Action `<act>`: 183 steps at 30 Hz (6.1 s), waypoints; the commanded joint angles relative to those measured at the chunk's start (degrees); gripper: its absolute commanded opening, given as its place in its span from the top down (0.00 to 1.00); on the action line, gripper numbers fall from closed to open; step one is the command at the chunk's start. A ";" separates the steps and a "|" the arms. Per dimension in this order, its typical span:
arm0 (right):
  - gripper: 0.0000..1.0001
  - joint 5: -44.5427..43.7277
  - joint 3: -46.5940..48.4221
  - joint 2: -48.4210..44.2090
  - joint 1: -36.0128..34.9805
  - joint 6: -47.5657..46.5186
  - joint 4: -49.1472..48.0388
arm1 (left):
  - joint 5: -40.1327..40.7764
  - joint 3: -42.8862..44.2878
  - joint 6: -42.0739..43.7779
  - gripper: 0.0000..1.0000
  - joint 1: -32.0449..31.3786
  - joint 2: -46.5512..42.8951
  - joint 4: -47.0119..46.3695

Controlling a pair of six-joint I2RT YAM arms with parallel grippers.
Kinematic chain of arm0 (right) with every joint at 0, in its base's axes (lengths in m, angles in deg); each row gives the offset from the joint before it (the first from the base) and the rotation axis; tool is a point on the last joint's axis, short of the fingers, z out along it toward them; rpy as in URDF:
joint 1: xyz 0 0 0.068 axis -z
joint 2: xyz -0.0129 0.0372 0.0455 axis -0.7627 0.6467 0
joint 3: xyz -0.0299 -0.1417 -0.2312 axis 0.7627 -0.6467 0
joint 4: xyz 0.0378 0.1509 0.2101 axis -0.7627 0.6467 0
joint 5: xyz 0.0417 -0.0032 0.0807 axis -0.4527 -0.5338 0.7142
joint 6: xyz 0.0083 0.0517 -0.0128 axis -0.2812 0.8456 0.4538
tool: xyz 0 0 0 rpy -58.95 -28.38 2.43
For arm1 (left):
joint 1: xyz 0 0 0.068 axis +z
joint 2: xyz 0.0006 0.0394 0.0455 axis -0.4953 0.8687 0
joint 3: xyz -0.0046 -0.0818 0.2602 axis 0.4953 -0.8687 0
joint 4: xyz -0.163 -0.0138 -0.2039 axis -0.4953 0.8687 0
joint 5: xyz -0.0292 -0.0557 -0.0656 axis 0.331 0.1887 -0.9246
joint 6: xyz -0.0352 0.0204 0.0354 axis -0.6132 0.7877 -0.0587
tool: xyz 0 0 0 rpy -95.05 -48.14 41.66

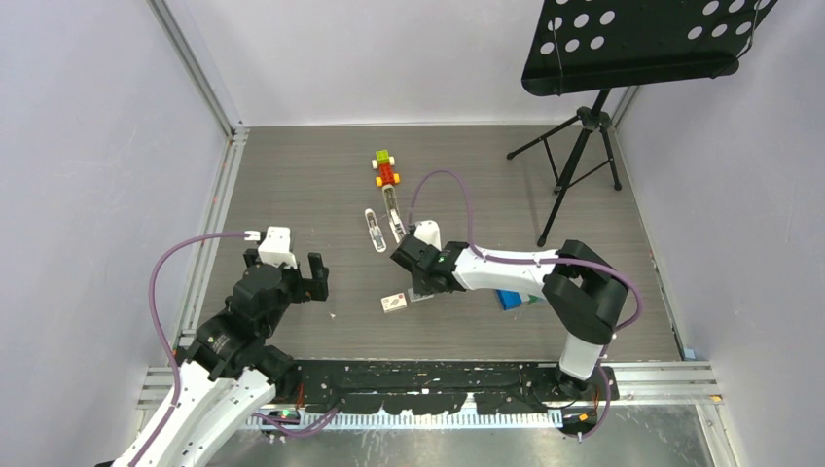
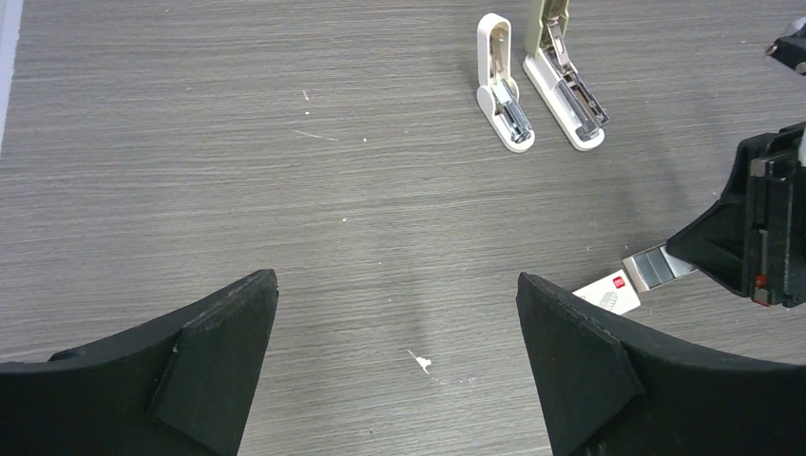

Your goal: Load the staples into the stapler

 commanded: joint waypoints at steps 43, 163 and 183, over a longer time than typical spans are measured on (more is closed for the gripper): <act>0.74 -0.45 1.20 0.80 0.23 -2.29 1.62 | -0.47 -0.06 0.67 0.00 0.37 -0.44 -2.55; 0.76 3.07 5.15 11.37 3.40 -1.42 9.84 | -0.56 -0.12 0.52 0.02 0.72 -0.11 -2.54; 0.86 0.64 9.24 0.70 3.36 -6.73 10.35 | -0.30 -0.13 0.58 0.02 0.72 -0.60 -2.54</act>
